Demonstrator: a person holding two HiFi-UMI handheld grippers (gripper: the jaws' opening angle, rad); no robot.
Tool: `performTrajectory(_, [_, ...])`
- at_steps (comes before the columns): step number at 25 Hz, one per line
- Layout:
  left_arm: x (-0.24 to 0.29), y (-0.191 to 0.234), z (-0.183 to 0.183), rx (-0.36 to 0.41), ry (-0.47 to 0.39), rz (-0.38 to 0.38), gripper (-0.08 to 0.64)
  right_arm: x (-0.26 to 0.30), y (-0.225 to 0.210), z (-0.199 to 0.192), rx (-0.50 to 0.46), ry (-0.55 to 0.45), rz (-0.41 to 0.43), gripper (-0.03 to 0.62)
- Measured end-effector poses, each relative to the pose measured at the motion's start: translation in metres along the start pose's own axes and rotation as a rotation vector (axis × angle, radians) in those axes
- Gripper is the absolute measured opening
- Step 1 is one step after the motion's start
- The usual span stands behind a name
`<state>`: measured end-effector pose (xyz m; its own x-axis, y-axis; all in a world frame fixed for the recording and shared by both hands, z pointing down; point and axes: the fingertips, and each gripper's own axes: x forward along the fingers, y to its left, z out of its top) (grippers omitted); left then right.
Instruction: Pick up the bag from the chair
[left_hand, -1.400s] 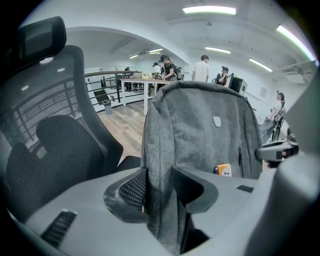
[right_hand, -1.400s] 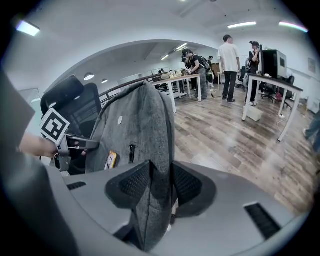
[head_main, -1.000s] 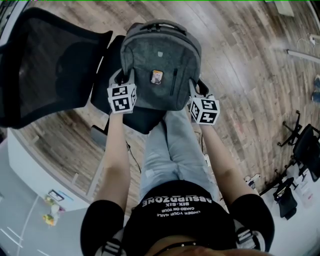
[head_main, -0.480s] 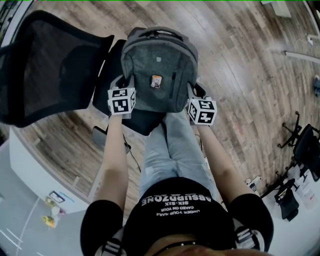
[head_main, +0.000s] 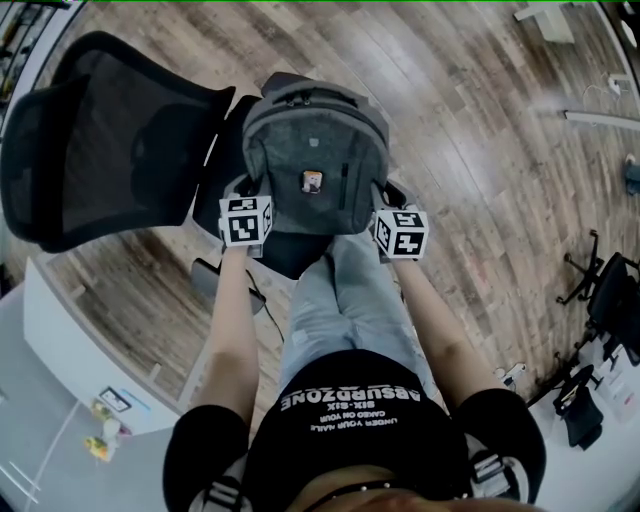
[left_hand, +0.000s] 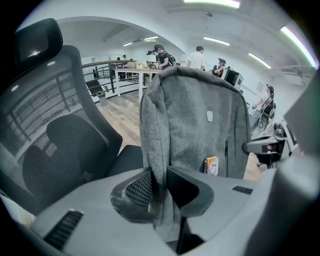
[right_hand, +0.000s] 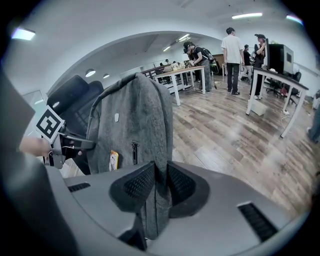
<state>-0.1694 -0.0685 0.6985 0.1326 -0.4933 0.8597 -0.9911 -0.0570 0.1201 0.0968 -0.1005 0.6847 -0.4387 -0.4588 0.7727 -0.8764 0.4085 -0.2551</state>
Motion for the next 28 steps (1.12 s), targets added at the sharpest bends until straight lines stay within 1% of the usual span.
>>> performTrajectory(7, [-0.016,-0.001,0.0,0.008,0.012,-0.001,0.091,-0.012,0.007,0.002,0.005,0.002,-0.001,0.081])
performTrajectory(11, [-0.025,-0.006,0.001,0.015,0.002,-0.005,0.09,-0.023,0.008,0.004,0.007,-0.008,-0.005,0.08])
performTrajectory(23, [-0.07,-0.016,0.015,-0.015,-0.068,-0.001,0.087,-0.066,0.02,0.03,-0.023,-0.081,0.0,0.08])
performTrajectory(28, [-0.1,-0.021,0.022,-0.005,-0.1,-0.004,0.086,-0.093,0.03,0.04,-0.025,-0.113,0.007,0.08])
